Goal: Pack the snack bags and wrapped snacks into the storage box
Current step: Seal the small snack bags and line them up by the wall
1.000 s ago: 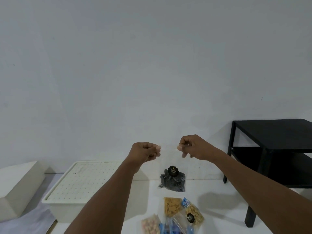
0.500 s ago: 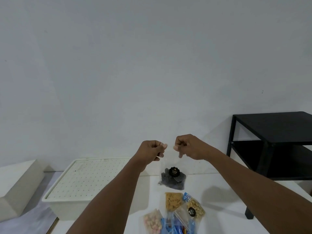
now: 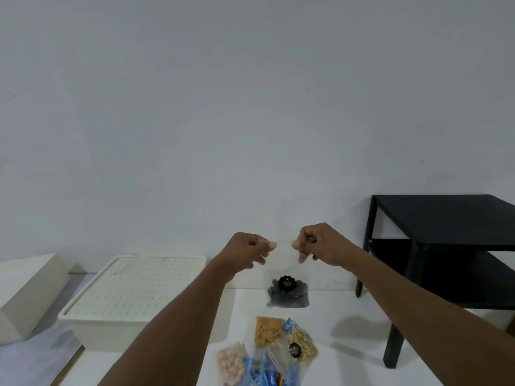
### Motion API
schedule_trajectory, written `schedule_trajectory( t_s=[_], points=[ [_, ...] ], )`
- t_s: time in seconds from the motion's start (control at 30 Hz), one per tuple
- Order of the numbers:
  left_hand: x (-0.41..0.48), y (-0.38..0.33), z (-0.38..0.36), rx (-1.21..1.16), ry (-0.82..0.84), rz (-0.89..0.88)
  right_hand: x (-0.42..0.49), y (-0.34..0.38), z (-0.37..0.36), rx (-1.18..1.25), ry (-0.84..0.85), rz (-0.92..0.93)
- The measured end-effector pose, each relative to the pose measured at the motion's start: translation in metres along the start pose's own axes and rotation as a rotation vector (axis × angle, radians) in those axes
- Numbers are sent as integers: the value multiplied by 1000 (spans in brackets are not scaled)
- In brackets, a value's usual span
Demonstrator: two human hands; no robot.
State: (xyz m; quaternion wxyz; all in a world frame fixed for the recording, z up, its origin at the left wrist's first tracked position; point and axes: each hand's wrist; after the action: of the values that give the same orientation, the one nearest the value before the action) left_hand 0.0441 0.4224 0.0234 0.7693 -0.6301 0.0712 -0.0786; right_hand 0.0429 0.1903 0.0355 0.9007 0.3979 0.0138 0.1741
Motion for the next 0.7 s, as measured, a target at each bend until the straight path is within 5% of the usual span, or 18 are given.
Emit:
schedule_trajectory(
  t_s=[0.2,0.4,0.7],
  points=[
    [-3,-6,-39,-53,-70,-64,-23,-26,29,202,18,-72],
    [-16,-16,-57,-229,127,235,-35,-40,44,148,49,-27],
    [-15,-7,-44,-287,202,320,-9,-31,29,5,112,42]
  ],
)
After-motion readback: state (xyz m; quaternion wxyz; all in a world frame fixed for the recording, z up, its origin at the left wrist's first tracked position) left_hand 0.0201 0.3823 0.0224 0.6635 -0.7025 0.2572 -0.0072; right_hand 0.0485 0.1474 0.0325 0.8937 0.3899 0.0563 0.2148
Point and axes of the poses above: each hand's wrist, its own x-axis towards the middle knuckle, its own z-axis out of the back of the hand, y = z × x, and after that the axes turned 9 degrees about -x, right-handed
